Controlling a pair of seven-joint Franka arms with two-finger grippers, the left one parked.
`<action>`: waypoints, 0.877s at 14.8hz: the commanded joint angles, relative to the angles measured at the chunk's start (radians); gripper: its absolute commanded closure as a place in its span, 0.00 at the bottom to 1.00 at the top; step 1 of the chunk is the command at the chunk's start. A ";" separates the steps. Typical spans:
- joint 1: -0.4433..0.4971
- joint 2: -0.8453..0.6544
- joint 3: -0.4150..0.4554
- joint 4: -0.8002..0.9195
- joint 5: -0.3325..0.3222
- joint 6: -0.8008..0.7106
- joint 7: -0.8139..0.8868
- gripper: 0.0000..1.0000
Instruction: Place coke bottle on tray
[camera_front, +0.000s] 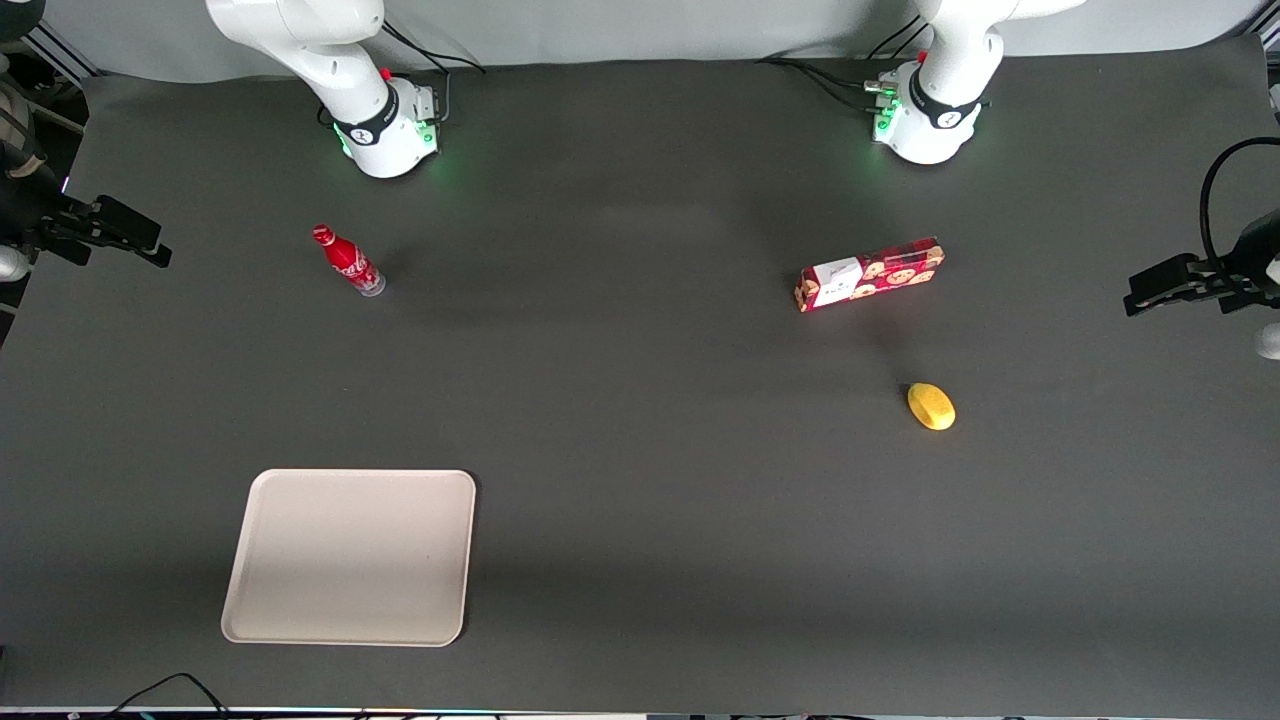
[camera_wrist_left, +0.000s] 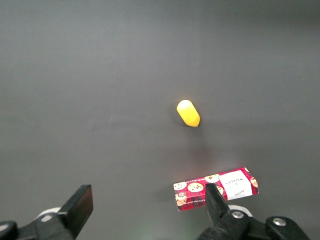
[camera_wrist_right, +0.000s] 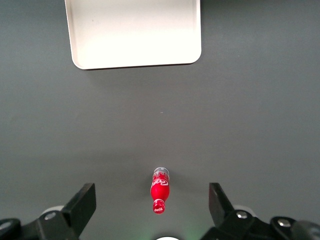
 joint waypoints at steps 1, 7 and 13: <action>0.014 0.015 -0.004 0.037 -0.014 -0.030 0.003 0.00; 0.014 0.020 -0.005 0.037 -0.011 -0.054 0.017 0.00; 0.014 -0.009 0.006 -0.012 -0.012 -0.079 0.023 0.00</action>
